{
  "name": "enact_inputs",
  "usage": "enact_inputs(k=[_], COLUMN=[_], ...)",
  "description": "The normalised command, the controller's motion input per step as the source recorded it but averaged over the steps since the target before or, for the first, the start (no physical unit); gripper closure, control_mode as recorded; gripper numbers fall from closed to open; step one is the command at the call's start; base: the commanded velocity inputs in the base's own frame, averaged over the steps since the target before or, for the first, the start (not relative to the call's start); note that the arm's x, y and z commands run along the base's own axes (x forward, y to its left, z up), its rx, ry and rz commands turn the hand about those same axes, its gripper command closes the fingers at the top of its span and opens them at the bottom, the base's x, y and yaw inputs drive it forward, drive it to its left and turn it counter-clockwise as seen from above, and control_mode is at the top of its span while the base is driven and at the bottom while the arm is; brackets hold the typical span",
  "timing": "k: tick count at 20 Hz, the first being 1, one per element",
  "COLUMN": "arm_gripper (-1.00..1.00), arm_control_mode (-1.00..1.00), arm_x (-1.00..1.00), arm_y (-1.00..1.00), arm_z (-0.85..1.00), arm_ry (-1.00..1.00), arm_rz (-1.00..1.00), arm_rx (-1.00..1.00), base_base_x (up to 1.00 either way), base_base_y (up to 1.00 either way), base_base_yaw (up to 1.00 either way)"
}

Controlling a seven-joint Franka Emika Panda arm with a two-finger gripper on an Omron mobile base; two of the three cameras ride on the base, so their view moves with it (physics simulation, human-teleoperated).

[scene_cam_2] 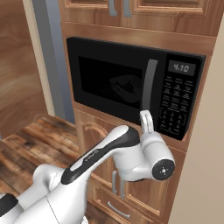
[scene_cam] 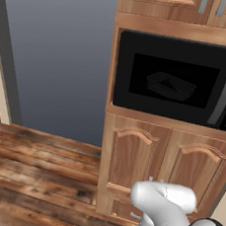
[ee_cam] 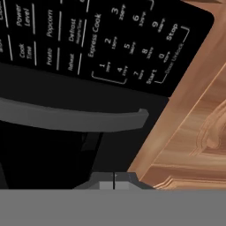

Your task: Place the tupperware containing the fish and garlic meal in the microwave. Close the microwave door and press the start button to reheat the meal.

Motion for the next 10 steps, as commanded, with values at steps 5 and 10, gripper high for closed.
enact_inputs(k=[5, 10], arm_gripper=[1.00, 1.00], arm_control_mode=[-1.00, -1.00], arm_x=[0.22, 0.18], arm_y=[-0.16, -0.18], arm_z=[-0.07, -0.15], arm_ry=[0.07, 0.04], arm_rz=[-0.01, 0.00], arm_rx=[0.01, 0.02], base_base_x=[0.00, 0.00], base_base_y=[0.00, 0.00], base_base_yaw=[0.00, 0.00])
